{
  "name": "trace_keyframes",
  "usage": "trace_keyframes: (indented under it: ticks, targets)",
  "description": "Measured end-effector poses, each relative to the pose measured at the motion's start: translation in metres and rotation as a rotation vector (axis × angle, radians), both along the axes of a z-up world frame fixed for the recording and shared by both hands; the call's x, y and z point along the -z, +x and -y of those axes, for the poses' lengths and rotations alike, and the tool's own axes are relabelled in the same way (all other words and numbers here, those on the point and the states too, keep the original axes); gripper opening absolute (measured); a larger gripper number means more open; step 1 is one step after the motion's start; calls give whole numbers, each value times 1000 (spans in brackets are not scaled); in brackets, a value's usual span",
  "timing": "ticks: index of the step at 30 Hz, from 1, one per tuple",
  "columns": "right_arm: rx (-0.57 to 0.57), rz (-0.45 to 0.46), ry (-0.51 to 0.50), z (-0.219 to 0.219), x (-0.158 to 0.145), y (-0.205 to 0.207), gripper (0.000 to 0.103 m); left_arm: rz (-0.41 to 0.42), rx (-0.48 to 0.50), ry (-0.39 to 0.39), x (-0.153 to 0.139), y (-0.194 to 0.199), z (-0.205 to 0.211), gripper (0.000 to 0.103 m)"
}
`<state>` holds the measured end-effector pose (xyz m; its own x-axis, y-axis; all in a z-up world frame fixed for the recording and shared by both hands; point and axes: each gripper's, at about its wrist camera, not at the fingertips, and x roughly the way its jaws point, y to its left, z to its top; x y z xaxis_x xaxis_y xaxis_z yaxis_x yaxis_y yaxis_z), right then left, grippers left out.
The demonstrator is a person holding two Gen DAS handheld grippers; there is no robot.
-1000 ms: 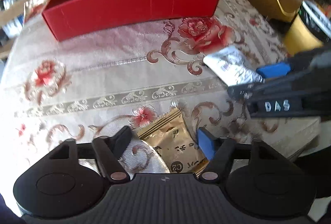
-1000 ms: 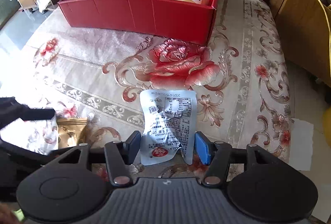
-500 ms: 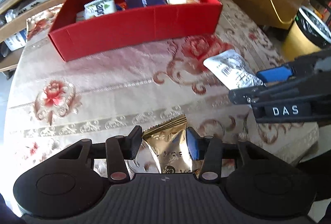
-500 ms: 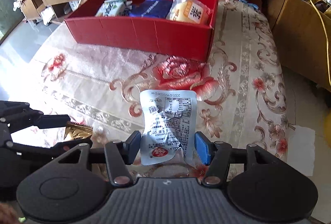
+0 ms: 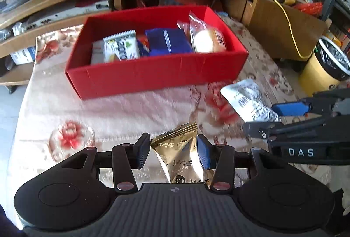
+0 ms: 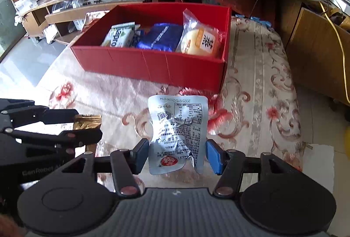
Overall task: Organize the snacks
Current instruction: 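Lift and carry the gold packet and white packet over the red box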
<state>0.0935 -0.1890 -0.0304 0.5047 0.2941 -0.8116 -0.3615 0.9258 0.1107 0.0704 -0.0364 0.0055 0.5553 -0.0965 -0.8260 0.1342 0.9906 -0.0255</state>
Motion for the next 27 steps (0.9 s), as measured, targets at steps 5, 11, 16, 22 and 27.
trace_keyframes:
  ticks: [5,11,16,22,27]
  targets:
    - [18,17,13,-1,-7,7,52,29,-3,-13,-10,12,-2,54]
    - [36,41,37,-4,-18,19,52,65,-8,-24,-20,28,-4,54]
    - [56,62,59,-6,-28,33,52,87,-7,-31,-27,43,-5,54]
    - [77,87,78,-8,-39,49,52,117,-15,-36,-35,62,-6,54]
    - [92,95,89,-9,-45,64,52,140,-22,-32,-41,77,-7,54]
